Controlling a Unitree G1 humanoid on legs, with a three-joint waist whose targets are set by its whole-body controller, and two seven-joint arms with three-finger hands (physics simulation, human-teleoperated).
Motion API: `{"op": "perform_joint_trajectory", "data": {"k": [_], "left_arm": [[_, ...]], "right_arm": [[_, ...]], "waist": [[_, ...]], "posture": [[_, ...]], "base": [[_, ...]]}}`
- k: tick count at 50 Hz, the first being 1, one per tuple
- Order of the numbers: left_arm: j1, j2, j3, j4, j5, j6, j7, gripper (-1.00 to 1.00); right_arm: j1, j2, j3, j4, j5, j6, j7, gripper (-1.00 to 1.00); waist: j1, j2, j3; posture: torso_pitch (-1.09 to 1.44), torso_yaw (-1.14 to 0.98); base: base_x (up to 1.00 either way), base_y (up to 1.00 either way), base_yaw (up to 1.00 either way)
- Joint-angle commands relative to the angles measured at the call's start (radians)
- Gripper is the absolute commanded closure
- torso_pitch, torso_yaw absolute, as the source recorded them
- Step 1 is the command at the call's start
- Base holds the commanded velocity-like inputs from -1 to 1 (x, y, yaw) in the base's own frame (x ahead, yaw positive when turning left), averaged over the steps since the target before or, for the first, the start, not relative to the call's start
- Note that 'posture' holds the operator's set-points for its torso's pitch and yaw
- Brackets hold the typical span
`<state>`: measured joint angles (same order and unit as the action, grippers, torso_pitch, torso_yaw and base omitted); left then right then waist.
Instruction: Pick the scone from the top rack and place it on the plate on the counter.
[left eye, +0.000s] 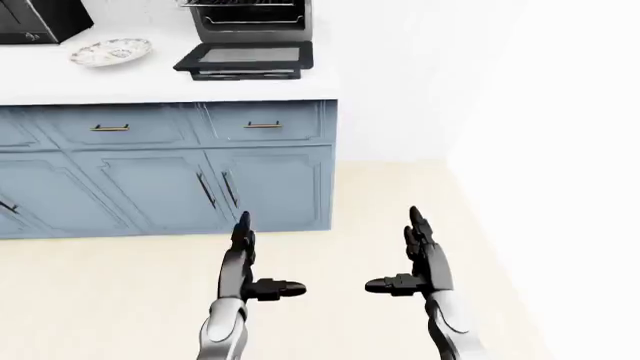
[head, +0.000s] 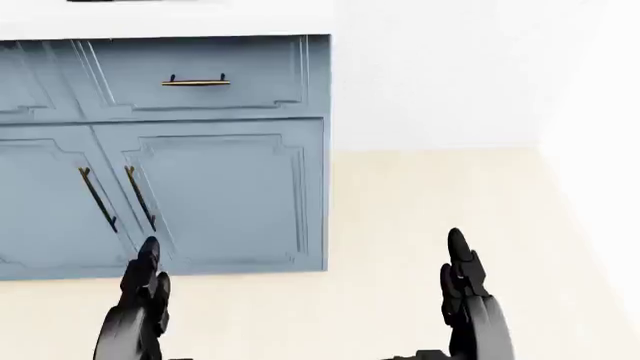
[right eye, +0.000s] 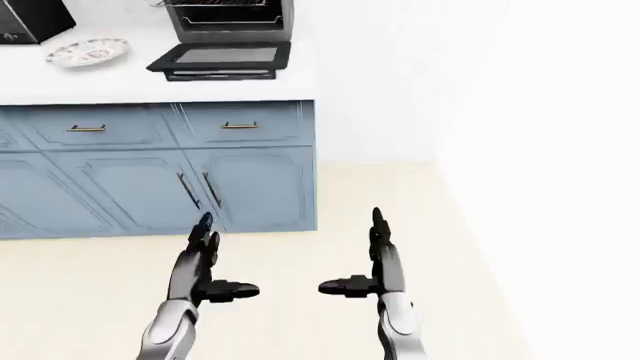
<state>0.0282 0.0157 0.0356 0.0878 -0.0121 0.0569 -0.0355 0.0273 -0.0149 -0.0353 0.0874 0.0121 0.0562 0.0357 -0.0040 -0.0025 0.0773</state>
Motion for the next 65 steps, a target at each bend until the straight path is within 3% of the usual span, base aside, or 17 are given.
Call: {"op": "perform_joint_trajectory", "data": {"k": [1, 3, 5, 7, 14, 20, 28, 32, 35, 43, 47, 48, 52, 56, 60, 62, 65], "left_arm": [[-0.054, 0.005, -0.014, -0.252, -0.001, 0.127, 0.005, -1.0], [-0.096, 0.011, -0.005, -0.325, -0.006, 0.22, 0.006, -1.0], [-0.152, 0.023, 0.005, -0.37, -0.002, 0.3, 0.004, -1.0], [-0.19, 0.031, 0.008, -0.392, 0.004, 0.348, -0.001, -1.0], [-0.443, 0.103, 0.064, -0.501, 0.004, 0.609, -0.025, -1.0], [-0.625, 0.199, 0.112, -0.478, -0.01, 0.719, -0.048, -1.0], [-0.717, 0.266, 0.147, -0.491, -0.024, 0.774, -0.044, -1.0], [-0.725, 0.285, 0.153, -0.492, -0.033, 0.781, -0.047, -1.0], [-0.742, 0.302, 0.168, -0.502, -0.042, 0.799, -0.044, -1.0], [-0.734, 0.325, 0.181, -0.525, -0.055, 0.812, -0.039, -1.0], [-0.739, 0.333, 0.187, -0.533, -0.06, 0.817, -0.035, -1.0], [-0.742, 0.335, 0.187, -0.536, -0.061, 0.82, -0.032, -1.0], [-0.744, 0.348, 0.193, -0.553, -0.064, 0.83, -0.027, -1.0], [-0.76, 0.373, 0.207, -0.578, -0.069, 0.865, -0.033, -1.0], [-0.774, 0.397, 0.22, -0.606, -0.075, 0.9, -0.034, -1.0], [-0.779, 0.405, 0.223, -0.622, -0.079, 0.918, -0.034, -1.0], [-0.786, 0.427, 0.24, -0.65, -0.088, 0.948, -0.039, -1.0]], "right_arm": [[-0.034, -0.016, 0.0, -0.215, 0.015, 0.058, 0.019, -1.0], [-0.057, -0.024, -0.019, -0.317, 0.028, 0.152, 0.021, -1.0], [-0.104, -0.042, -0.04, -0.4, 0.031, 0.241, 0.019, -1.0], [-0.141, -0.054, -0.058, -0.455, 0.037, 0.317, 0.022, -1.0], [-0.387, -0.134, -0.112, -0.572, -0.003, 0.539, 0.027, -1.0], [-0.602, -0.248, -0.176, -0.67, 0.066, 0.757, 0.045, -1.0], [-0.68, -0.327, -0.229, -0.702, 0.148, 0.836, 0.018, -1.0], [-0.698, -0.353, -0.221, -0.704, 0.166, 0.85, 0.009, -1.0], [-0.72, -0.365, -0.228, -0.698, 0.177, 0.86, 0.007, -1.0], [-0.727, -0.372, -0.222, -0.693, 0.196, 0.853, -0.004, -1.0], [-0.734, -0.375, -0.221, -0.703, 0.201, 0.864, -0.005, -1.0], [-0.741, -0.38, -0.221, -0.701, 0.2, 0.868, -0.004, -1.0], [-0.756, -0.393, -0.224, -0.697, 0.202, 0.878, 0.001, -1.0], [-0.775, -0.394, -0.223, -0.686, 0.201, 0.888, -0.008, -1.0], [-0.799, -0.404, -0.213, -0.696, 0.201, 0.905, 0.001, -1.0], [-0.813, -0.408, -0.215, -0.702, 0.202, 0.916, 0.006, -1.0], [-0.825, -0.413, -0.228, -0.716, 0.212, 0.935, 0.005, -1.0]], "waist": [[-0.002, -0.008, -0.001], [0.004, -0.001, -0.069], [0.006, -0.008, -0.024], [0.008, -0.012, -0.07], [0.007, -0.004, -0.106], [0.007, 0.014, -0.039], [0.0, -0.02, -0.052], [-0.014, 0.016, -0.051], [-0.02, 0.086, -0.071], [0.025, 0.011, -0.033], [0.024, -0.073, -0.064], [0.018, -0.036, -0.038], [0.009, -0.055, -0.05], [-0.004, -0.028, -0.039], [0.012, 0.092, -0.1], [0.024, 0.075, -0.043], [0.026, 0.04, -0.061]], "posture": [[0.0, 0.0], [0.0, 0.0], [0.0, 0.0], [0.0, 0.0], [0.0, 0.0], [0.0, 0.0], [0.0, 0.0], [0.0, 0.0], [0.0, 0.0], [0.0, 0.0], [0.0, 0.0], [0.0, 0.0], [0.0, 0.0], [0.0, 0.0], [0.0, 0.0], [0.0, 0.0], [0.0, 0.0]], "base": [[0.0, 0.0, 0.0], [0.0, 0.0, 0.0], [0.0, 0.0, 0.0], [0.0, 0.0, 0.0], [0.02, 0.0, 0.0], [0.35, 0.0, 0.0], [0.45, 0.17, 0.0], [0.46, 0.22, 0.0], [0.45, 0.22, 0.0], [0.46, 0.31, 0.0], [0.46, 0.36, 0.0], [0.47, 0.35, 0.0], [0.46, 0.35, 0.0], [0.36, 0.29, 0.0], [0.1, 0.24, 0.0], [0.07, 0.38, 0.0], [0.07, 0.38, 0.0]]}}
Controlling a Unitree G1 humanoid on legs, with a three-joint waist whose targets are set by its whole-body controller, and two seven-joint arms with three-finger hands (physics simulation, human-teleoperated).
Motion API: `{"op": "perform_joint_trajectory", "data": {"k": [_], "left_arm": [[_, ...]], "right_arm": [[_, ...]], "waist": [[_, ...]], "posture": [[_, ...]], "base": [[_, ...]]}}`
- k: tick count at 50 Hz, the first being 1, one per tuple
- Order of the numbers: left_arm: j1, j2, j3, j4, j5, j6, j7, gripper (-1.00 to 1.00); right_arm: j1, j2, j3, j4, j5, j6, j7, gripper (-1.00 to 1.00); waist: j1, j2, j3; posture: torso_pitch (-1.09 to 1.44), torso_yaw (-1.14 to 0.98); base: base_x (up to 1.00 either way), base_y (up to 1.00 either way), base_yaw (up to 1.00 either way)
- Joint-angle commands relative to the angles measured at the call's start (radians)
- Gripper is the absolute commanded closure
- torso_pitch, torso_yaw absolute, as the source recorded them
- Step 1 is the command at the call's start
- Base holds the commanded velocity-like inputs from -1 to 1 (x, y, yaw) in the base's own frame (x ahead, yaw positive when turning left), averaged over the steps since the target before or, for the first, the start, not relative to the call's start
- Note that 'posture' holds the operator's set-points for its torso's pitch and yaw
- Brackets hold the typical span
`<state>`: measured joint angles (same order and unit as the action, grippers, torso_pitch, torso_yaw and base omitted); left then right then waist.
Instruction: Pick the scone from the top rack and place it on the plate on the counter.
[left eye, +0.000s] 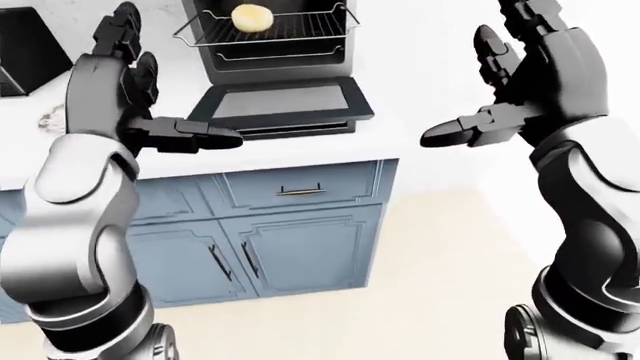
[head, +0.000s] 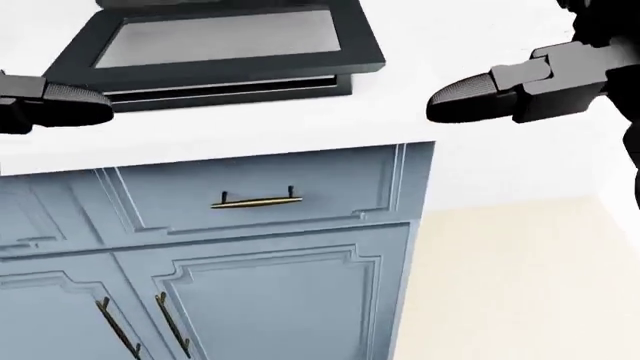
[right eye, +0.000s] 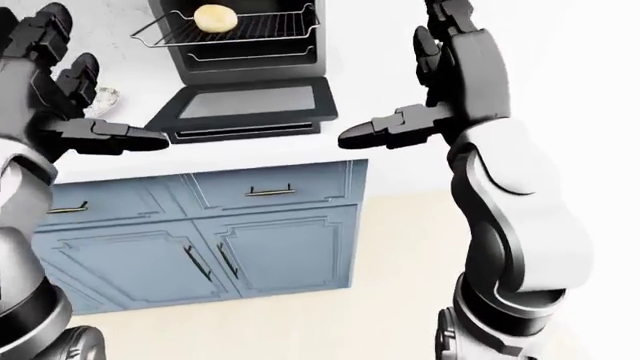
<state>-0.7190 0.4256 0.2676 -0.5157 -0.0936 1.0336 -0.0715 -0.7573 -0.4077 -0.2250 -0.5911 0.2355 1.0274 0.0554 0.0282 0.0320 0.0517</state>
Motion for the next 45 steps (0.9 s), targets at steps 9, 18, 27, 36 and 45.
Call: {"op": "perform_joint_trajectory", "data": {"k": [9, 18, 27, 36, 45], "left_arm": [[-0.038, 0.056, 0.044, -0.122, -0.032, 0.046, 0.001, -1.0], [-0.03, 0.067, 0.054, -0.133, -0.049, 0.053, 0.021, -1.0], [-0.014, 0.093, 0.072, -0.145, -0.056, 0.058, 0.018, -1.0], [-0.011, 0.094, 0.055, -0.133, -0.035, 0.044, 0.015, -1.0], [-0.013, 0.084, 0.055, -0.136, -0.026, 0.048, 0.004, -1.0]], "right_arm": [[-0.065, -0.043, -0.041, -0.045, 0.002, -0.019, -0.019, -1.0], [-0.071, -0.032, -0.04, -0.039, 0.019, -0.023, -0.037, -1.0], [-0.095, -0.045, -0.032, -0.039, 0.034, -0.013, -0.048, -1.0], [-0.08, -0.041, -0.028, -0.043, 0.018, -0.028, -0.034, -1.0], [-0.071, -0.041, -0.025, -0.047, 0.004, -0.033, -0.023, -1.0]], "waist": [[-0.021, -0.055, -0.043], [-0.029, -0.026, -0.026], [-0.03, -0.018, -0.027], [-0.035, -0.083, -0.047], [-0.038, 0.038, -0.035]], "posture": [[0.0, 0.0], [0.0, 0.0], [0.0, 0.0], [0.0, 0.0], [0.0, 0.0]], "base": [[0.03, 0.26, 0.0], [0.0, 0.29, 0.0], [0.0, 0.36, 0.0], [0.0, 0.47, 0.0], [0.0, 0.47, 0.0]]}}
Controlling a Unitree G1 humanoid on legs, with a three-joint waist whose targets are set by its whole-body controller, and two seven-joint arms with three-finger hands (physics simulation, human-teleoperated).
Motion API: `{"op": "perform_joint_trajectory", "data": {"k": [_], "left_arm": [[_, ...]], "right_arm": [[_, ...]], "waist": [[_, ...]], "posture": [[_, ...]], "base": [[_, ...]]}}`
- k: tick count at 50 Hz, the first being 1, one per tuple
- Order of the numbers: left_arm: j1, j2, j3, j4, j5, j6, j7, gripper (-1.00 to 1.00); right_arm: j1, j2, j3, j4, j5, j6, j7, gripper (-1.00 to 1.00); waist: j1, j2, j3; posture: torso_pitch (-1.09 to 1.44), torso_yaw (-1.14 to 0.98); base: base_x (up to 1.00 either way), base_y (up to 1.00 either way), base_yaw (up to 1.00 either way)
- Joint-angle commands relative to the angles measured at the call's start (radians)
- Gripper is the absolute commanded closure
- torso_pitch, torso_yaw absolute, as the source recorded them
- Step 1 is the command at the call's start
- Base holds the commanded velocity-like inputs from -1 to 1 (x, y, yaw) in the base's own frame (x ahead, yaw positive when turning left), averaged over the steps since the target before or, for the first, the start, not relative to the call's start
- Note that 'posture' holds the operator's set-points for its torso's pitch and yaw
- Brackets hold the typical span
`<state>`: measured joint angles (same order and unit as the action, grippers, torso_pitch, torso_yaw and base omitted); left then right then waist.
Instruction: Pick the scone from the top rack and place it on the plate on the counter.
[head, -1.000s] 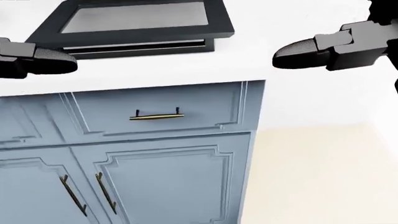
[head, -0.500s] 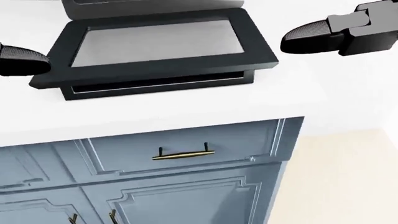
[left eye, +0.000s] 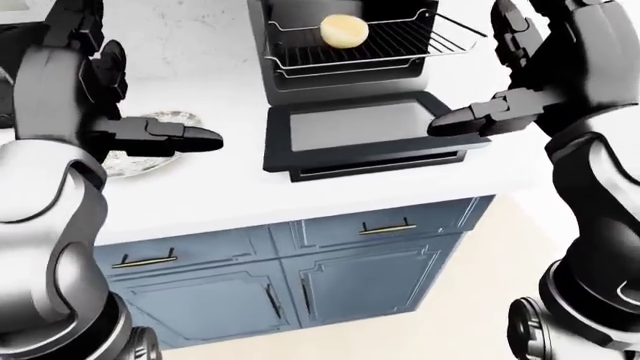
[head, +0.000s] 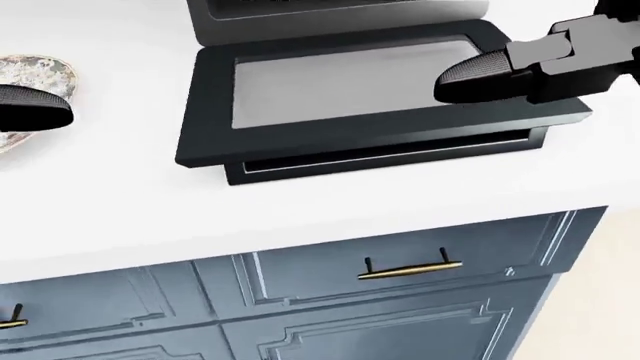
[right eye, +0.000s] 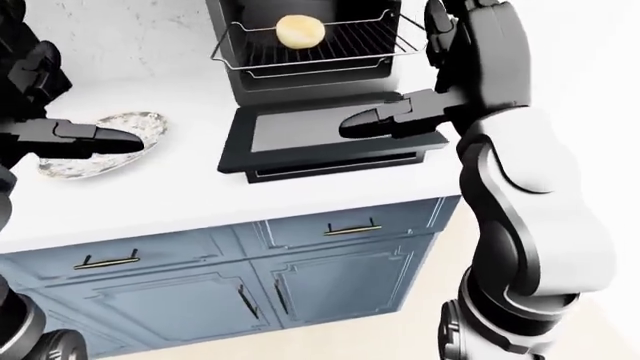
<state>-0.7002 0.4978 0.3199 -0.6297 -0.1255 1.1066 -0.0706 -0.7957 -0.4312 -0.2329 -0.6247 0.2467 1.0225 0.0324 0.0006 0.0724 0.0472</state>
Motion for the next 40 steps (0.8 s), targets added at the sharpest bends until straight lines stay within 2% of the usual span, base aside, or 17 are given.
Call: {"op": "perform_joint_trajectory", "data": {"k": [1, 4, 10, 15, 18, 20, 21, 23, 24, 27, 28, 30, 33, 36, 37, 38, 40], "left_arm": [[-0.033, 0.011, 0.005, -0.024, 0.004, -0.023, 0.001, -1.0], [-0.036, 0.009, 0.007, -0.028, 0.001, -0.018, 0.002, -1.0], [-0.045, 0.008, -0.004, -0.017, 0.009, -0.025, 0.004, -1.0], [-0.05, 0.014, -0.005, -0.016, 0.012, -0.022, -0.006, -1.0], [-0.059, 0.012, -0.009, -0.011, 0.016, -0.021, -0.004, -1.0], [-0.06, 0.013, -0.012, -0.012, 0.018, -0.019, -0.008, -1.0], [-0.061, 0.013, -0.012, -0.011, 0.02, -0.02, -0.008, -1.0], [-0.06, 0.012, -0.012, -0.013, 0.024, -0.02, -0.009, -1.0], [-0.052, 0.018, -0.006, -0.015, 0.027, -0.022, -0.013, -1.0], [-0.05, 0.016, -0.004, -0.017, 0.03, -0.022, -0.015, -1.0], [-0.05, 0.016, -0.004, -0.018, 0.03, -0.022, -0.017, -1.0], [-0.049, 0.015, -0.003, -0.019, 0.032, -0.022, -0.017, -1.0], [-0.051, 0.014, -0.009, -0.015, 0.036, -0.024, -0.018, -1.0], [-0.055, 0.015, -0.012, -0.014, 0.041, -0.022, -0.019, -1.0], [-0.057, 0.013, -0.009, -0.016, 0.04, -0.019, -0.02, -1.0], [-0.057, 0.017, -0.009, -0.02, 0.041, -0.015, -0.022, -1.0], [-0.06, 0.02, -0.008, -0.019, 0.042, -0.013, -0.025, -1.0]], "right_arm": [[-0.033, -0.018, -0.018, -0.013, -0.009, -0.028, 0.001, -1.0], [-0.037, -0.018, -0.025, -0.019, -0.006, -0.019, 0.004, -1.0], [-0.037, -0.032, -0.028, -0.027, -0.006, -0.016, 0.016, -1.0], [-0.042, -0.032, -0.027, -0.022, -0.009, -0.018, 0.019, -1.0], [-0.036, -0.029, -0.023, -0.021, -0.015, -0.024, 0.021, -1.0], [-0.036, -0.029, -0.029, -0.026, -0.015, -0.023, 0.02, -1.0], [-0.038, -0.024, -0.036, -0.028, -0.008, -0.023, 0.019, -1.0], [-0.035, -0.021, -0.036, -0.028, -0.005, -0.025, 0.013, -1.0], [-0.04, -0.023, -0.041, -0.029, -0.004, -0.017, 0.004, -1.0], [-0.043, -0.03, -0.035, -0.026, -0.002, -0.021, -0.005, -1.0], [-0.044, -0.028, -0.033, -0.027, 0.002, -0.027, -0.003, -1.0], [-0.036, -0.033, -0.025, -0.027, -0.005, -0.033, 0.002, -1.0], [-0.033, -0.033, -0.027, -0.032, -0.007, -0.031, 0.009, -1.0], [-0.037, -0.04, -0.035, -0.043, -0.006, -0.02, 0.017, -1.0], [-0.036, -0.041, -0.037, -0.045, -0.006, -0.019, 0.018, -1.0], [-0.036, -0.043, -0.038, -0.047, -0.005, -0.015, 0.018, -1.0], [-0.04, -0.042, -0.042, -0.047, -0.001, -0.012, 0.016, -1.0]], "waist": [[-0.01, 0.01, -0.026], [-0.006, -0.026, -0.034], [-0.01, -0.054, -0.026], [-0.013, -0.087, 0.0], [-0.011, -0.126, -0.008], [-0.012, -0.109, -0.007], [-0.005, -0.129, -0.007], [-0.011, -0.084, -0.02], [-0.017, -0.069, -0.001], [-0.015, -0.039, -0.028], [-0.017, -0.049, -0.003], [-0.014, -0.033, 0.005], [-0.002, -0.053, -0.01], [0.001, -0.13, 0.004], [-0.001, -0.101, -0.008], [0.006, -0.122, -0.019], [-0.002, -0.118, -0.03]], "posture": [[0.0, 0.0], [0.0, 0.0], [0.0, 0.0], [0.0, 0.0], [0.0, 0.0], [0.0, 0.0], [0.0, 0.0], [0.0, 0.0], [0.0, 0.0], [0.0, 0.0], [0.0, 0.0], [0.0, 0.0], [0.0, 0.0], [0.0, 0.0], [0.0, 0.0], [0.0, 0.0], [0.0, 0.0]], "base": [[0.0, 0.46, 0.0], [0.0, 0.41, 0.0], [0.04, 0.31, 0.0], [0.23, 0.33, 0.0], [0.27, 0.34, 0.0], [0.27, 0.32, 0.0], [0.27, 0.04, 0.0], [0.27, 0.03, 0.0], [0.0, 0.0, 0.0], [0.0, 0.0, 0.0], [0.0, 0.0, 0.0], [0.0, 0.0, 0.0], [0.0, 0.02, 0.0], [0.0, 0.18, 0.0], [0.0, 0.21, 0.0], [0.0, 0.21, 0.0], [0.0, 0.22, 0.0]]}}
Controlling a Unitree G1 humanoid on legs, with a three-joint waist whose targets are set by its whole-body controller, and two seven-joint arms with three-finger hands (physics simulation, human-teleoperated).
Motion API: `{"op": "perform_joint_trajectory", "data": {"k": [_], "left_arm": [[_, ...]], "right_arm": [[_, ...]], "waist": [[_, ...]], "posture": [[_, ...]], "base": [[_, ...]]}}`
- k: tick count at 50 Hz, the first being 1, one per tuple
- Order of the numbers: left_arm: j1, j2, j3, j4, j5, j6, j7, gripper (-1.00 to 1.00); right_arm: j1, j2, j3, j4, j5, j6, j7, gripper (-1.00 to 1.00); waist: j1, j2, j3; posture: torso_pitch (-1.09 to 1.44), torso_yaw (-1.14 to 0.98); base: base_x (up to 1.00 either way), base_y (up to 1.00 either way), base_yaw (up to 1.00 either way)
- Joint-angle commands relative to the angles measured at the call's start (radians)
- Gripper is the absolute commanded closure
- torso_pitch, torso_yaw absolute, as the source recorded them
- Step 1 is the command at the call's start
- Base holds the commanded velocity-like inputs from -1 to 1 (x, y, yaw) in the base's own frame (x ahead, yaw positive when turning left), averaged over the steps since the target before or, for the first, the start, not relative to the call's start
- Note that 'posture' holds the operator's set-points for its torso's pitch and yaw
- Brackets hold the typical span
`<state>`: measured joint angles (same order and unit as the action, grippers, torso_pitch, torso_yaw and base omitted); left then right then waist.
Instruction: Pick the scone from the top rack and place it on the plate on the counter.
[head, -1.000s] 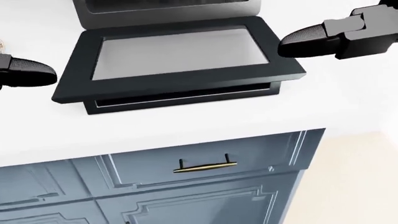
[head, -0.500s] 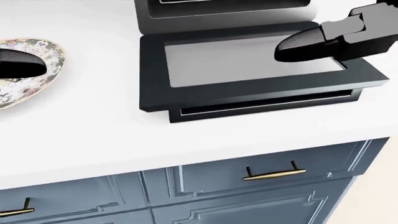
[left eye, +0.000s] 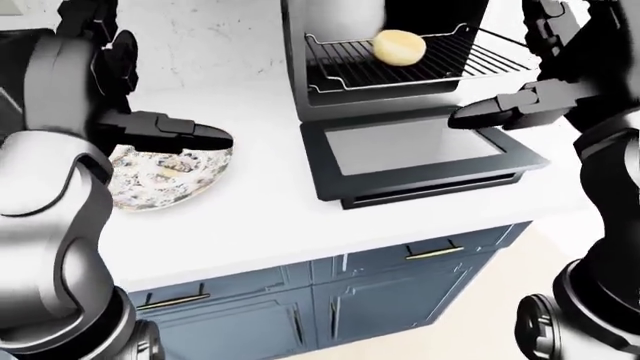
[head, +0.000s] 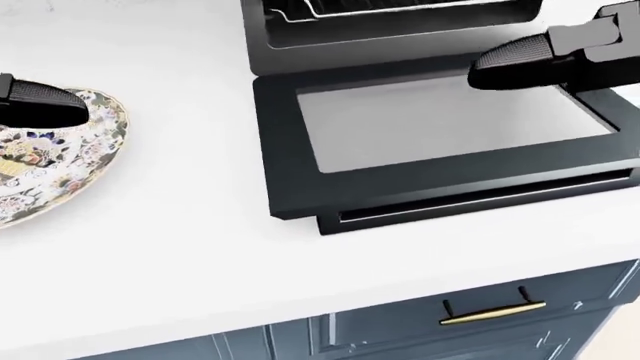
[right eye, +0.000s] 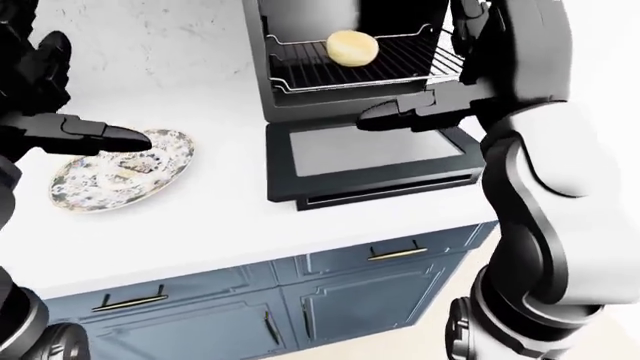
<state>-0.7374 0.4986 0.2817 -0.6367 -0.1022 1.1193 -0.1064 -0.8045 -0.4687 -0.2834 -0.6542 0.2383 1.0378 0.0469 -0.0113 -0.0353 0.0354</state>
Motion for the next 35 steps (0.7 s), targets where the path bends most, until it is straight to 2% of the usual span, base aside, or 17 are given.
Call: {"op": "perform_joint_trajectory", "data": {"k": [1, 6, 8, 9, 10, 11, 12, 14, 15, 17, 23, 25, 27, 28, 32, 33, 35], "left_arm": [[-0.024, 0.018, 0.03, -0.011, 0.019, -0.025, 0.011, -1.0], [-0.031, 0.014, 0.018, 0.004, 0.031, -0.035, 0.011, -1.0], [-0.038, 0.015, 0.015, 0.008, 0.035, -0.034, 0.007, -1.0], [-0.038, 0.018, 0.014, 0.006, 0.037, -0.032, 0.004, -1.0], [-0.04, 0.016, 0.016, 0.004, 0.037, -0.028, 0.002, -1.0], [-0.041, 0.018, 0.014, 0.003, 0.04, -0.027, 0.001, -1.0], [-0.044, 0.018, 0.015, 0.003, 0.042, -0.025, 0.0, -1.0], [-0.046, 0.016, 0.01, 0.007, 0.046, -0.027, -0.003, -1.0], [-0.047, 0.015, 0.009, 0.008, 0.048, -0.028, -0.003, -1.0], [-0.042, 0.009, 0.01, 0.001, 0.052, -0.027, -0.004, -1.0], [-0.041, 0.008, 0.01, -0.001, 0.06, -0.027, -0.01, -1.0], [-0.039, 0.009, 0.014, -0.005, 0.061, -0.024, -0.013, -1.0], [-0.038, 0.006, 0.009, -0.003, 0.063, -0.029, -0.012, -1.0], [-0.04, 0.004, 0.006, 0.001, 0.064, -0.031, -0.012, -1.0], [-0.042, 0.0, 0.001, 0.01, 0.074, -0.04, -0.014, -1.0], [-0.042, 0.001, 0.002, 0.01, 0.075, -0.039, -0.016, -1.0], [-0.043, 0.0, 0.002, 0.006, 0.077, -0.035, -0.018, -1.0]], "right_arm": [[-0.031, -0.004, 0.01, -0.018, 0.008, -0.028, 0.001, -1.0], [-0.022, -0.002, 0.024, -0.009, 0.0, -0.046, 0.006, -1.0], [-0.024, 0.002, 0.025, -0.008, -0.003, -0.048, 0.007, -1.0], [-0.024, 0.003, 0.025, -0.008, -0.004, -0.048, 0.009, -1.0], [-0.025, 0.003, 0.023, -0.008, -0.004, -0.047, 0.01, -1.0], [-0.027, 0.002, 0.021, -0.009, -0.004, -0.045, 0.012, -1.0], [-0.027, 0.002, 0.016, -0.011, -0.001, -0.042, 0.013, -1.0], [-0.026, 0.001, 0.015, -0.015, 0.004, -0.038, 0.013, -1.0], [-0.027, 0.001, 0.013, -0.013, 0.004, -0.039, 0.011, -1.0], [-0.028, 0.005, 0.005, -0.016, 0.017, -0.043, 0.003, -1.0], [-0.022, 0.0, 0.013, -0.015, 0.018, -0.044, 0.0, -1.0], [-0.017, 0.002, 0.013, -0.018, 0.018, -0.043, -0.002, -1.0], [-0.016, 0.004, 0.01, -0.018, 0.02, -0.046, -0.003, -1.0], [-0.012, 0.005, 0.012, -0.019, 0.02, -0.05, -0.003, -1.0], [-0.008, 0.001, 0.007, -0.021, 0.021, -0.061, -0.003, -1.0], [-0.009, -0.002, 0.007, -0.022, 0.02, -0.059, -0.005, -1.0], [-0.013, -0.003, 0.003, -0.027, 0.027, -0.057, -0.006, -1.0]], "waist": [[0.011, -0.008, -0.021], [0.007, 0.041, 0.001], [0.001, 0.083, -0.006], [-0.002, 0.12, -0.02], [-0.01, 0.128, -0.035], [0.004, 0.109, -0.017], [0.0, 0.113, -0.008], [0.006, 0.086, -0.014], [0.004, 0.087, -0.015], [0.005, 0.076, 0.01], [0.009, 0.047, 0.023], [0.018, 0.026, 0.02], [0.03, -0.014, 0.012], [0.035, 0.001, 0.014], [0.032, 0.015, 0.006], [0.027, 0.021, -0.017], [0.026, 0.036, -0.012]], "posture": [[0.0, 0.0], [0.0, 0.0], [0.0, 0.0], [0.0, 0.0], [0.0, 0.0], [0.0, 0.0], [0.0, 0.0], [0.0, 0.0], [0.0, 0.0], [0.0, 0.0], [0.0, 0.0], [0.0, 0.0], [0.0, 0.0], [0.0, 0.0], [0.0, 0.0], [0.0, 0.0], [0.0, 0.0]], "base": [[0.0, 0.23, 0.0], [0.0, 0.24, 0.0], [0.0, 0.25, 0.0], [0.0, 0.25, 0.0], [0.0, 0.26, 0.0], [0.0, 0.24, 0.0], [0.0, 0.24, 0.0], [0.0, 0.17, 0.0], [0.0, 0.07, 0.0], [0.0, 0.0, 0.0], [0.0, 0.0, 0.0], [0.0, 0.0, 0.0], [0.0, 0.0, 0.0], [0.0, 0.0, 0.0], [0.0, 0.0, 0.01], [0.0, 0.0, 0.06], [0.0, 0.0, 0.16]]}}
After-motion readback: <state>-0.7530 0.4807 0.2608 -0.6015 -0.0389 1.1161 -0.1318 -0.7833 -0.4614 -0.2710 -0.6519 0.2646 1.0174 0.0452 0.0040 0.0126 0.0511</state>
